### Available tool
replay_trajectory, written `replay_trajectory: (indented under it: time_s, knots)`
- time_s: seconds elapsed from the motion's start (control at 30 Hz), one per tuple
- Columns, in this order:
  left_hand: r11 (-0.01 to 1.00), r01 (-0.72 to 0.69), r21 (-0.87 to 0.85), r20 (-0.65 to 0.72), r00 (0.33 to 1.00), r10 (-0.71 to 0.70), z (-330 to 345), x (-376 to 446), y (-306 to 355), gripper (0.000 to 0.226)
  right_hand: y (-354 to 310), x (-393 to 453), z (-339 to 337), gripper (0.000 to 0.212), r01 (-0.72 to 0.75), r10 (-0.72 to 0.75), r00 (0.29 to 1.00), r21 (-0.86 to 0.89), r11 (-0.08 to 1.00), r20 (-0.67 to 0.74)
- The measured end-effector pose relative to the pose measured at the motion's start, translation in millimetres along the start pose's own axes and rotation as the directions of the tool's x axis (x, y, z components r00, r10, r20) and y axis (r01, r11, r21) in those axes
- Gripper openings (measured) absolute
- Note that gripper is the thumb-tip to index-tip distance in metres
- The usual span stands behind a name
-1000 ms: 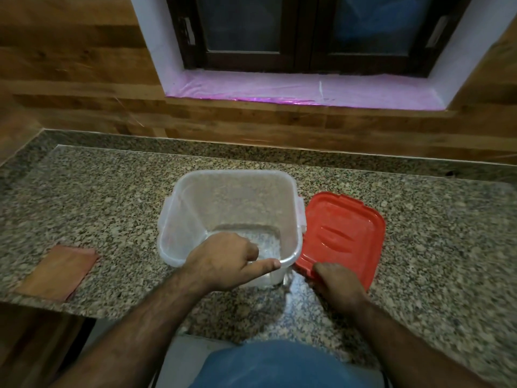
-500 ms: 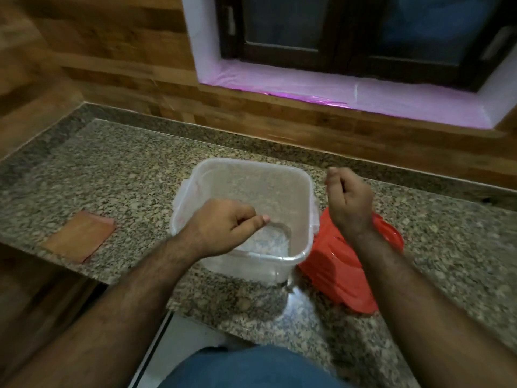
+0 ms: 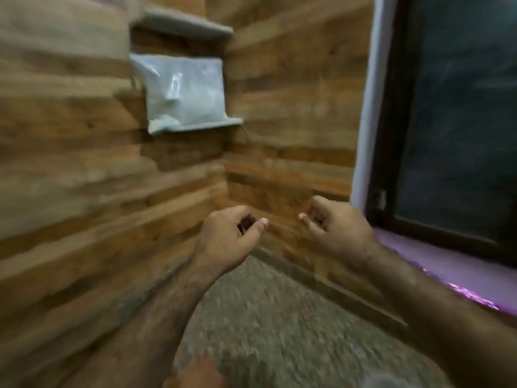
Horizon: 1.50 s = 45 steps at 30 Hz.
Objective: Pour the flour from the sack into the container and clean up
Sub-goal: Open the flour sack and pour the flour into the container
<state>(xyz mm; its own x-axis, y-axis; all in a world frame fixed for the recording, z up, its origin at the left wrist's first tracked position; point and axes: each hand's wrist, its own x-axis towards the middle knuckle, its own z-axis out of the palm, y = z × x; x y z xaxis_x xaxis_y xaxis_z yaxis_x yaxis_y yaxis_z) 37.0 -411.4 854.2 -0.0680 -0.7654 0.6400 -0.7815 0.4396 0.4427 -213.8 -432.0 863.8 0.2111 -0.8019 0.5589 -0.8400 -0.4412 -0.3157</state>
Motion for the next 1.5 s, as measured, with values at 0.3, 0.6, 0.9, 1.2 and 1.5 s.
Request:
replay_trajectory:
  time_s: [0.3, 0.6, 0.9, 1.2, 1.5]
  knots:
    - [0.991, 0.13, -0.019, -0.341, 0.931, -0.128, -148, 229, -160, 0.038, -125, 329, 48, 0.029, 0.134, -0.148, 0.986, -0.161, 0.978, -0.078]
    - [0.976, 0.197, -0.095, -0.464, 0.858, -0.218, -225, 373, -233, 0.07, -194, 548, 56, 0.066, 0.109, -0.147, 0.983, -0.294, 0.95, -0.111]
    - [0.988, 0.055, 0.145, -0.336, 0.942, -0.003, -230, 422, -230, 0.03, -197, 613, 90, 0.031, 0.113, -0.124, 0.992, -0.265, 0.958, -0.025]
    - [0.958, -0.006, 0.288, -0.42, 0.898, 0.132, -224, 405, -180, 0.031, -189, 572, 81, 0.017, 0.033, -0.044, 0.927, -0.037, 0.999, -0.373]
    - [0.96, -0.174, 0.217, -0.42, 0.872, 0.253, -220, 292, -110, 0.032, -157, 434, 13, 0.018, 0.098, -0.15, 0.912, -0.154, 0.983, -0.381]
